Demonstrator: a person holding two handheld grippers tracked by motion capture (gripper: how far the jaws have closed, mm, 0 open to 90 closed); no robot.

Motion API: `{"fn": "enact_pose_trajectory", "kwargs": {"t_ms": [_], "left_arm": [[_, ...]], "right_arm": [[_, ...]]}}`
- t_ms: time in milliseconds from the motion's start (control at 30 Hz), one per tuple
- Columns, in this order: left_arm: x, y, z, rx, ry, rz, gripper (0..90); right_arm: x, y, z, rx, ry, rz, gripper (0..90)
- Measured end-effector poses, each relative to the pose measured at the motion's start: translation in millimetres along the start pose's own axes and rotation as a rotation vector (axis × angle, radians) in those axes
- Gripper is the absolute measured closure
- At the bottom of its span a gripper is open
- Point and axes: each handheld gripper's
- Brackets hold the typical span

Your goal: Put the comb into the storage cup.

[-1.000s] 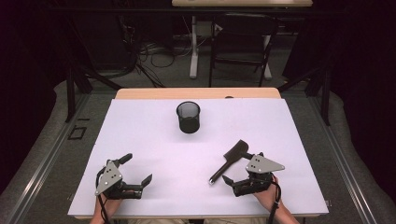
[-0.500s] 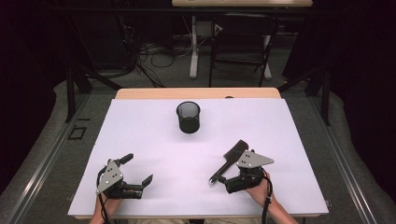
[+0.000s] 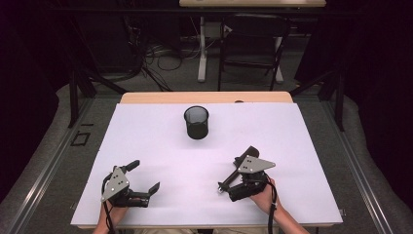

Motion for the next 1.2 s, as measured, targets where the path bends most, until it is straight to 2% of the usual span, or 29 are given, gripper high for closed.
{"fn": "enact_pose_trajectory", "kwargs": {"t_ms": [500, 700, 800, 900, 1033, 1200], "left_arm": [[0.3, -0.4, 0.3, 0.004, 0.0, -0.002, 0.0], [0.2, 0.0, 0.5, 0.004, -0.001, -0.001, 0.0], [0.6, 0.0, 0.3, 0.003, 0.002, -0.001, 0.0], [0.8, -0.2, 0.1, 0.003, 0.007, 0.0, 0.0], [1.3, 0.2, 0.3, 0.006, 0.012, 0.0, 0.0], [1.7, 0.4, 0.1, 0.006, 0.015, 0.003, 0.0]], "right_arm": [[14.5, -1.1, 5.4, -0.005, 0.026, 0.03, 0.0], [20.5, 0.7, 5.1, -0.003, 0.045, 0.055, 1.7], [22.5, 1.9, 4.0, -0.009, 0.061, 0.063, 7.2], [23.3, 2.9, 3.7, -0.01, 0.073, 0.066, 17.9], [24.9, 4.1, 3.3, -0.001, 0.102, 0.064, 38.5], [27.6, 5.3, 1.0, -0.006, 0.133, 0.101, 64.6]]}}
Point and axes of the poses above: each handheld gripper's, and its own axes: x roughly forward along the jaws, z roughly out of its top, y roughly to its left, and after that the axes turned 11 degrees about -x, right-handed
